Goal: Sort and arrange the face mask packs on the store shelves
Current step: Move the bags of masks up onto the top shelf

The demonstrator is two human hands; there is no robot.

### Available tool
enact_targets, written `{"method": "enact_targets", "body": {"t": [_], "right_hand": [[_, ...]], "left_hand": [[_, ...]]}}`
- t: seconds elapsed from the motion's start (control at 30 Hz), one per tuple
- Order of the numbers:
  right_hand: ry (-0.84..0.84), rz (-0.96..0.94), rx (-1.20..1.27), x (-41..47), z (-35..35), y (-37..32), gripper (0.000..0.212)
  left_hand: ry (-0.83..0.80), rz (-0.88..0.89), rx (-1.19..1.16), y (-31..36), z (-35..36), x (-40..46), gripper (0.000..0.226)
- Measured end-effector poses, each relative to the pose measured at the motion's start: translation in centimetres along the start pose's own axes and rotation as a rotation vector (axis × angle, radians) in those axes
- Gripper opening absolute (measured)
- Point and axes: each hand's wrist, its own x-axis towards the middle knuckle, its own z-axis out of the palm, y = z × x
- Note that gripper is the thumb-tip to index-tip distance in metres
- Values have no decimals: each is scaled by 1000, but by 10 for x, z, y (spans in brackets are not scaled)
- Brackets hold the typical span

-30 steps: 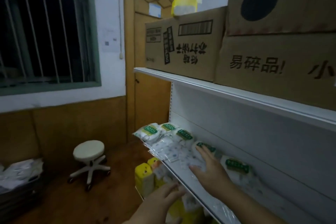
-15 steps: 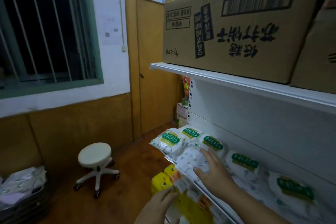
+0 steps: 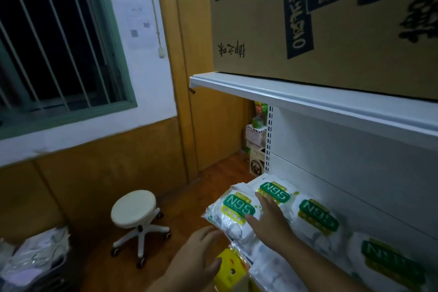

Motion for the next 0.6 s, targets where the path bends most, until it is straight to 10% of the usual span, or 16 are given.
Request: {"method": "enact_targets", "body": {"t": [0.3, 0.6], "right_hand": [[62, 7, -451, 31, 35, 8, 81], [45, 50, -434, 25, 42, 9, 82]], "left_hand": [[178, -155, -152, -17, 3, 80, 65], [-79, -438, -713, -45, 0, 114, 46]]}}
